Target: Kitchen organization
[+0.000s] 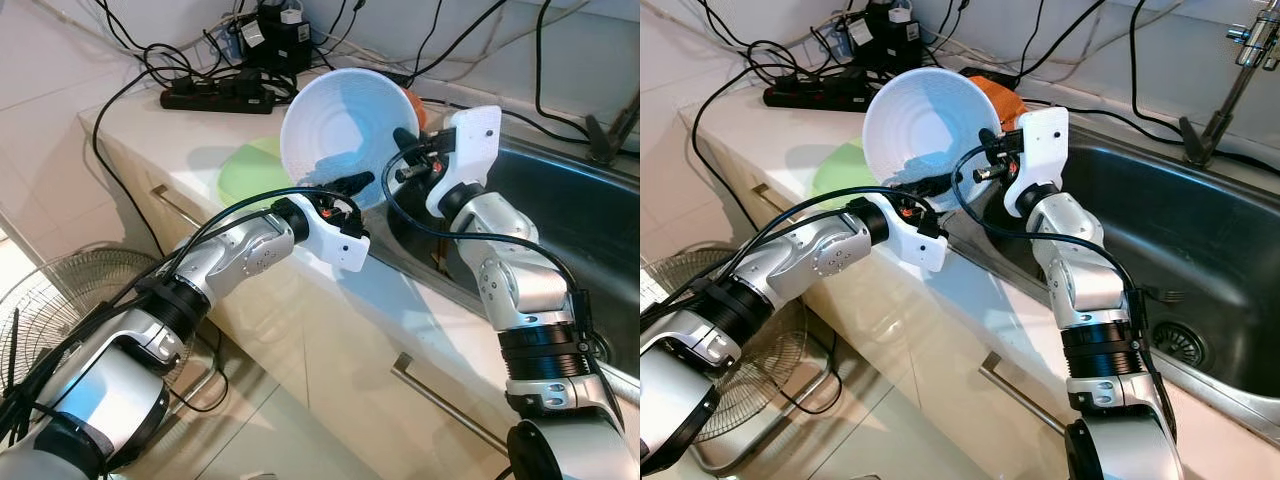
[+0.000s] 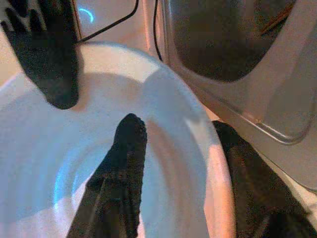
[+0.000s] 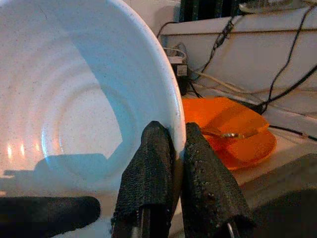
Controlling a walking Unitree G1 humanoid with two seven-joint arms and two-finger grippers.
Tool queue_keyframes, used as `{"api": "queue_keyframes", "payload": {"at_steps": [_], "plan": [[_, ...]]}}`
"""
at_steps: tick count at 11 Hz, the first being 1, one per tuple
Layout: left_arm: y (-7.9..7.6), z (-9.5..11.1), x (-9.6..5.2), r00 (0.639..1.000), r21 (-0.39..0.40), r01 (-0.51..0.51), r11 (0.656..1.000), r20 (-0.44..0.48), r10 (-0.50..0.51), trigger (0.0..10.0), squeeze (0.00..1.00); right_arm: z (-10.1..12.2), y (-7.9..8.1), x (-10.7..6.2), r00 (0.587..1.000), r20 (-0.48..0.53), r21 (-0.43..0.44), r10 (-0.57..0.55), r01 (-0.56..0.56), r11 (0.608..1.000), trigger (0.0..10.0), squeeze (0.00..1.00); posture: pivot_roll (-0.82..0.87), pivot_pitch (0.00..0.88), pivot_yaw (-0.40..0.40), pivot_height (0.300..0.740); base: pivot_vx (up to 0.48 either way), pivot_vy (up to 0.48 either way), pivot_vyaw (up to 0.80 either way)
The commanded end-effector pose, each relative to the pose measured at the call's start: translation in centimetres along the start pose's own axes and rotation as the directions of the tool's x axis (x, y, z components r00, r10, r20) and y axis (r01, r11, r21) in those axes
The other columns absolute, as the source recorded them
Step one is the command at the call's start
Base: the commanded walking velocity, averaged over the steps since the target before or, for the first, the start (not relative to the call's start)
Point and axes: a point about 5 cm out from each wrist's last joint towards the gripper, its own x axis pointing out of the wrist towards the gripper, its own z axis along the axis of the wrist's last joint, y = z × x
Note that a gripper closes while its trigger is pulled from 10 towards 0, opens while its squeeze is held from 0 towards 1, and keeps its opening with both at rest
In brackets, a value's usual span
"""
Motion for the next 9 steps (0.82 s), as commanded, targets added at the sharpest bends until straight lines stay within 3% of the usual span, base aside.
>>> {"api": "queue_keyframes", "payload": {"at_steps": [1, 2, 3, 6, 7, 8, 9], "plan": [[3.2, 0.0, 0.2, 0.991, 0.008, -0.135, 0.991, 0.022, 0.135, 10.0, 1.0, -1.2, -0.7, -0.1, 0.996, -0.075, -0.021, -0.051, 0.05, 0.999, 0.0, 0.0, 0.16, 0.0, 0.026, 0.74, 0.0, 0.0, 0.0], [3.2, 0.0, 0.1, 0.99, 0.0, -0.138, 0.99, 0.02, 0.138, 10.0, 1.0, -1.3, -1.0, 0.0, 0.994, -0.079, -0.02, -0.074, 0.072, 0.997, 0.0, 0.0, 0.16, 0.0, 0.026, 0.74, 0.0, 0.0, 0.0], [3.3, 0.4, 0.0, 0.986, -0.03, -0.163, 0.986, 0.036, 0.164, 10.0, 0.0, -1.5, -2.2, 0.0, 0.979, -0.086, -0.018, -0.183, 0.182, 0.983, 0.0, 0.0, 0.16, 0.0, 0.024, 0.74, 0.0, 0.0, 0.0], [3.0, 1.0, -0.1, 0.981, -0.086, -0.177, 0.98, 0.064, 0.183, 10.0, 0.0, -1.1, -4.4, 0.0, 0.929, -0.057, 0.036, -0.367, 0.369, 0.929, 0.0, 0.0, 0.17, 0.0, 0.022, 0.74, 0.0, 0.0, 0.0], [2.7, 1.5, -0.1, 0.976, -0.215, -0.186, 0.959, 0.069, 0.205, 10.0, 0.0, -0.9, -5.6, -0.1, 0.892, -0.053, 0.05, -0.449, 0.452, 0.891, 0.0, 0.0, 0.17, 0.0, 0.02, 0.74, 0.0, 0.0, 0.0], [2.0, 1.8, 0.0, 0.975, -0.506, -0.174, 0.845, 0.029, 0.218, 10.0, 0.0, -1.3, -6.8, -0.5, 0.848, -0.068, 0.048, -0.526, 0.53, 0.847, 0.0, 0.0, 0.17, 0.0, 0.02, 0.74, 0.0, 0.0, 0.0], [1.2, 2.6, -0.1, 0.978, -0.664, -0.119, 0.738, 0.051, 0.203, 10.0, 0.0, -1.7, -7.4, -0.7, 0.826, -0.076, 0.046, -0.559, 0.563, 0.825, 0.0, 0.0, 0.17, 0.0, 0.018, 0.74, 0.0, 0.0, 0.0]]}}
